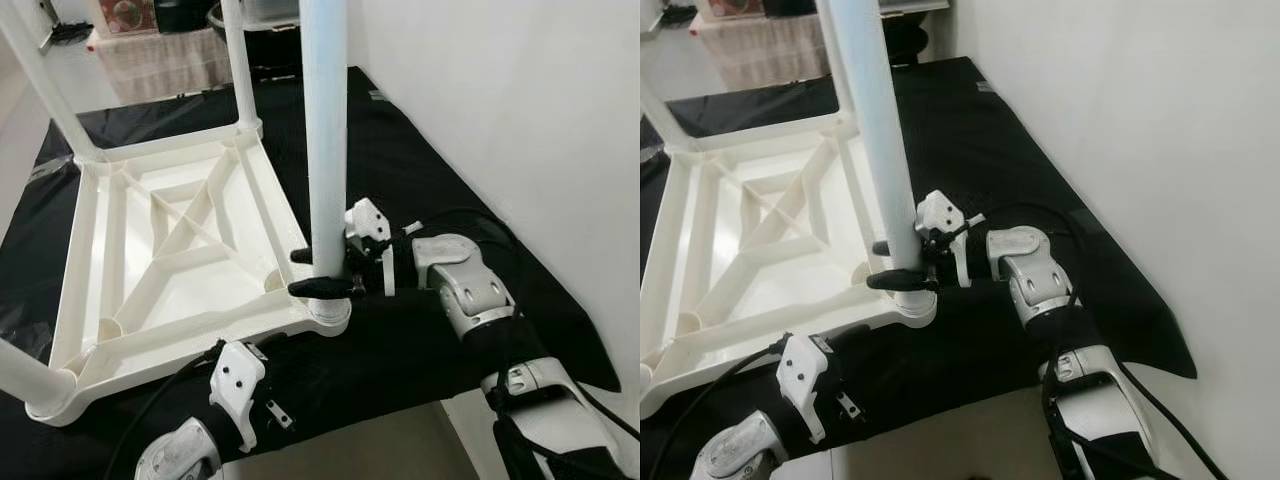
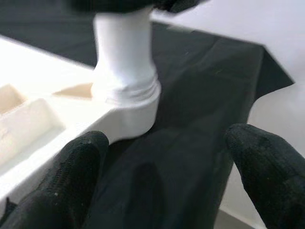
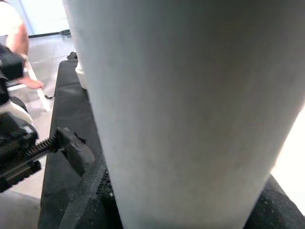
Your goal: Building children table
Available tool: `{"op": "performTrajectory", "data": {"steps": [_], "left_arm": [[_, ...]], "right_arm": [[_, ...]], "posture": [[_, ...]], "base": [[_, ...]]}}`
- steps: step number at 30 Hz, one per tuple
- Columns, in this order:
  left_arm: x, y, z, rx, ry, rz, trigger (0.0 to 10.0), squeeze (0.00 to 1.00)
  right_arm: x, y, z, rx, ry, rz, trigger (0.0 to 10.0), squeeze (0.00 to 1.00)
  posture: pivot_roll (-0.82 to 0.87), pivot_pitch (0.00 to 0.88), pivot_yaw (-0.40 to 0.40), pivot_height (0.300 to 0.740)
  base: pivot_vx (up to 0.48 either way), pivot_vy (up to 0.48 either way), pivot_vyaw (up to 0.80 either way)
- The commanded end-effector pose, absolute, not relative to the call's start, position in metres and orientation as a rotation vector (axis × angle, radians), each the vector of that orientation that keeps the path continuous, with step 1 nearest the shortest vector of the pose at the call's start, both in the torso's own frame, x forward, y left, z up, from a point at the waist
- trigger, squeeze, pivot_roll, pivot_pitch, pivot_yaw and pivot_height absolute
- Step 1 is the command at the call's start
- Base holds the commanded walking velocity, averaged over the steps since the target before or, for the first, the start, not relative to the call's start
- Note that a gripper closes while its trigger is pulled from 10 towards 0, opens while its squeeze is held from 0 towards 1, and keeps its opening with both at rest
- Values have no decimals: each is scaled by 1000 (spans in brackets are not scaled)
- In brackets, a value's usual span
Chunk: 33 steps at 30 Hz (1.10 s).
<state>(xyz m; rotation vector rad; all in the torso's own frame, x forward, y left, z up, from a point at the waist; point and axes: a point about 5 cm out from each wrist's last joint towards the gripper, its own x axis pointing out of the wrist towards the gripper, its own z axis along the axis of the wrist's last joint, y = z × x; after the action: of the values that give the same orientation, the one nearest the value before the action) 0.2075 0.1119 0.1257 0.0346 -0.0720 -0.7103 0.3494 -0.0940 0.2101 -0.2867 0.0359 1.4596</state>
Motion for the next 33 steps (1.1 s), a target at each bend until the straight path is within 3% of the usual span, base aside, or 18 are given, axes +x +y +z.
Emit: {"op": "performTrajectory", "data": {"steps": [1, 5, 9, 13, 14, 15, 17, 23, 24, 25, 26, 27, 28, 33], "left_arm": [[203, 111, 124, 53, -59, -724, 10000, 0], [202, 111, 124, 53, -62, -719, 10000, 0], [196, 113, 128, 53, -71, -680, 10000, 0], [194, 114, 128, 47, -68, -665, 10000, 0], [190, 114, 128, 26, -56, -651, 10000, 0], [190, 114, 128, 26, -56, -651, 10000, 0], [185, 118, 128, -2, -43, -616, 10000, 0], [193, 119, 125, -25, -34, -597, 10000, 0], [194, 120, 124, -37, -27, -580, 10000, 0], [195, 121, 123, -44, -23, -567, 10000, 0], [195, 122, 123, -51, -22, -551, 10000, 0], [195, 122, 123, -54, -22, -542, 10000, 0], [196, 122, 123, -55, -23, -537, 10000, 0], [197, 121, 124, -53, -23, -532, 10000, 0]], "right_arm": [[347, -96, 192, -258, 119, 1481, 0, 0], [347, -103, 185, -260, 144, 1446, 0, 0], [340, -126, 151, -172, 206, 1066, 0, 0], [331, -127, 141, -116, 225, 958, 0, 0], [322, -135, 128, -119, 241, 610, 0, 0], [322, -135, 128, -119, 241, 610, 0, 0], [287, -125, 122, -89, 249, 468, 0, 0], [295, -120, 127, -122, 212, 544, 0, 0], [299, -120, 131, -147, 200, 553, 2863, 0], [301, -119, 133, -161, 194, 553, 2863, 0], [303, -117, 139, -158, 180, 588, 10000, 0], [303, -115, 142, -152, 171, 613, 10000, 0], [305, -110, 149, -119, 142, 708, 10000, 1000], [304, -103, 170, -108, 44, 927, 10000, 1000]], "posture": [[59, 183, -15, 740], [59, 186, -22, 740], [44, 200, -44, 740], [44, 199, -42, 740], [47, 208, -39, 740], [47, 208, -39, 740], [31, 200, -26, 740], [25, 196, -24, 740], [26, 197, -24, 740], [27, 197, -25, 740], [25, 195, -24, 740], [25, 195, -24, 740], [27, 192, -27, 740], [32, 186, -24, 740]], "base": [[0, 0, 0], [0, 0, 0], [0, 0, 0], [0, 0, 0], [0, 0, 0], [0, 0, 0], [0, 0, 0], [0, 0, 0], [0, 0, 0], [0, 0, 0], [0, 0, 0], [0, 0, 0], [0, 0, 0], [0, 0, 0]]}}
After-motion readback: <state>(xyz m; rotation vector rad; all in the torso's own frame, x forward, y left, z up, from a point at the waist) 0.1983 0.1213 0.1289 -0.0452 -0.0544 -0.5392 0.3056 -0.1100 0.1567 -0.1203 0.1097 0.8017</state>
